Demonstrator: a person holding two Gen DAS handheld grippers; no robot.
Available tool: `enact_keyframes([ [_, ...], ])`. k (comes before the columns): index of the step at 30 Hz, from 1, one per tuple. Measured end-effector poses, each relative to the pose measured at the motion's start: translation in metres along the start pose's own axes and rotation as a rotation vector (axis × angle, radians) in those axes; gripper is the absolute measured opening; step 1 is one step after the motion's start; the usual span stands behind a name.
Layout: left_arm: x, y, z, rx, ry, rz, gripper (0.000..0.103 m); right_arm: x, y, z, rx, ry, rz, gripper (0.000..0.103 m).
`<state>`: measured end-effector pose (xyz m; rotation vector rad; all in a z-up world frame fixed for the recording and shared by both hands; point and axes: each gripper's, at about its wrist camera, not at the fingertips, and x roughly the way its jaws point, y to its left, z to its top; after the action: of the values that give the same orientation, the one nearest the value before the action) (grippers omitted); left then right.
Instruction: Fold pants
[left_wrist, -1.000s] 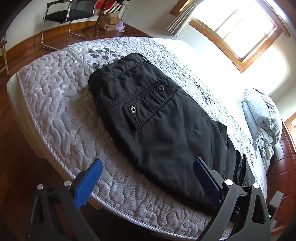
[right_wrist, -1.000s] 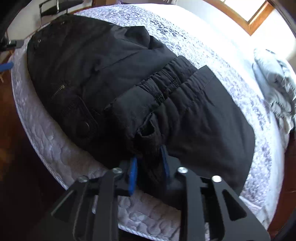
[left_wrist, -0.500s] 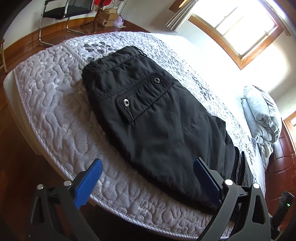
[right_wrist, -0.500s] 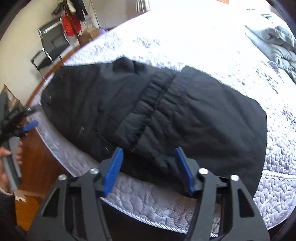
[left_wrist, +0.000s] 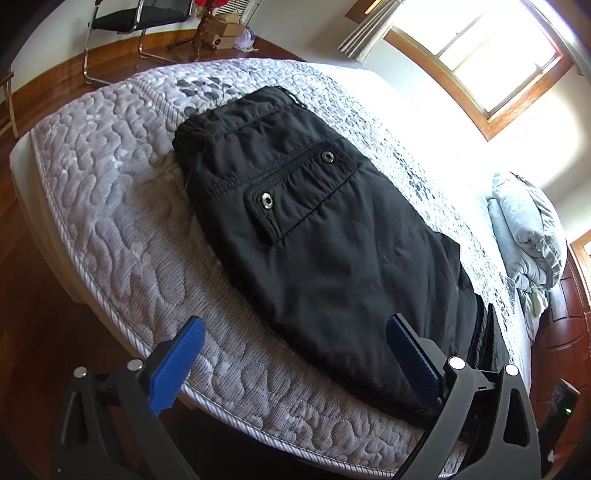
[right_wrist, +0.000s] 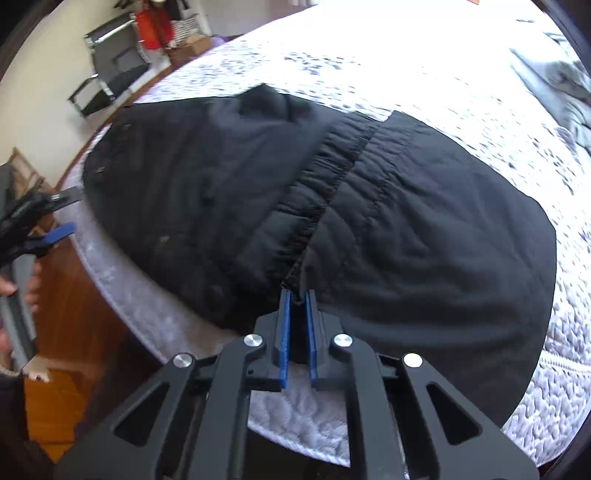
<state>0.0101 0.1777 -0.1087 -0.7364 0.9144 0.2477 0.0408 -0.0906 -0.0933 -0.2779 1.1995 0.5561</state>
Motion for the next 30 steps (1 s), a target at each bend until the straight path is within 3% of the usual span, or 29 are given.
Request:
enact_keyframes([
  [4,0.003,-0.003,-0.002,0.005,0.006,-0.004,0.099,-0.002,0.015,-0.002,-0.087,-0.009,0.026,0.007],
  [8,0.008,-0.008,-0.004,0.019,0.020,-0.007,0.099,0.011,0.013,-0.006,-0.088,0.016,0.035,0.007],
  [14,0.015,-0.005,0.004,0.000,0.025,-0.004,0.099,0.003,0.004,-0.005,-0.007,-0.001,0.127,0.030],
  [20,0.017,0.031,0.024,-0.156,-0.009,-0.012,0.099,-0.030,-0.033,-0.005,0.124,-0.080,0.167,0.033],
  [24,0.024,0.066,0.036,-0.317,-0.027,-0.125,0.099,-0.051,-0.079,-0.017,0.264,-0.133,0.156,0.037],
  [30,0.032,0.087,0.049,-0.417,-0.068,-0.254,0.099,-0.060,-0.127,-0.037,0.412,-0.157,0.090,0.037],
])
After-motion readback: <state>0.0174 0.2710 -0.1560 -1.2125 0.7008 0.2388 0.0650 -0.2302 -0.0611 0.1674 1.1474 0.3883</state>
